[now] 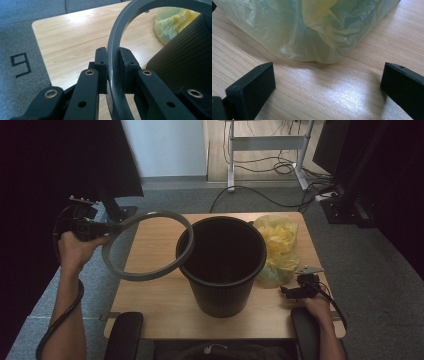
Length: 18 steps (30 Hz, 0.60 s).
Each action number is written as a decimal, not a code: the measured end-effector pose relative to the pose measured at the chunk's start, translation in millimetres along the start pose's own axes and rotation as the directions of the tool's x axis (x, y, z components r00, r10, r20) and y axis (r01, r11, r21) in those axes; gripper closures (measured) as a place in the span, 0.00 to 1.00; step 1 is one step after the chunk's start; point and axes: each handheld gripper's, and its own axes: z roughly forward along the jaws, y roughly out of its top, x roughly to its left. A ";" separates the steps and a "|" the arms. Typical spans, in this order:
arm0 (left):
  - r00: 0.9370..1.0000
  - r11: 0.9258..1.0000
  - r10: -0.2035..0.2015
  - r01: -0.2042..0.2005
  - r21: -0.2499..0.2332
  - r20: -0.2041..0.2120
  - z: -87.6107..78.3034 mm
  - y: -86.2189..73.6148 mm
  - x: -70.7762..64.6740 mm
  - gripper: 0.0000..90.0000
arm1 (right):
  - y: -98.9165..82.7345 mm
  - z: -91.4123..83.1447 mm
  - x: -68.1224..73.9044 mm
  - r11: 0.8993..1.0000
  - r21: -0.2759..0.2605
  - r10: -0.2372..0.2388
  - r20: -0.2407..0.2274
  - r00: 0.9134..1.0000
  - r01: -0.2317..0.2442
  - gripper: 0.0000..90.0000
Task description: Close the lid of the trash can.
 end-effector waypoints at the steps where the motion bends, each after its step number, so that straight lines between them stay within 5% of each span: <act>1: 1.000 1.000 0.003 -0.003 -0.001 0.002 1.5 1.3 -1.8 0.87 | 0.0 0.0 0.0 1.000 0.000 0.000 0.000 1.000 0.000 0.00; 18: 0.995 0.998 0.066 -0.067 0.009 0.073 32.0 24.5 -35.8 0.87 | 0.0 0.0 0.4 1.000 0.000 -0.001 -0.002 1.000 0.001 0.00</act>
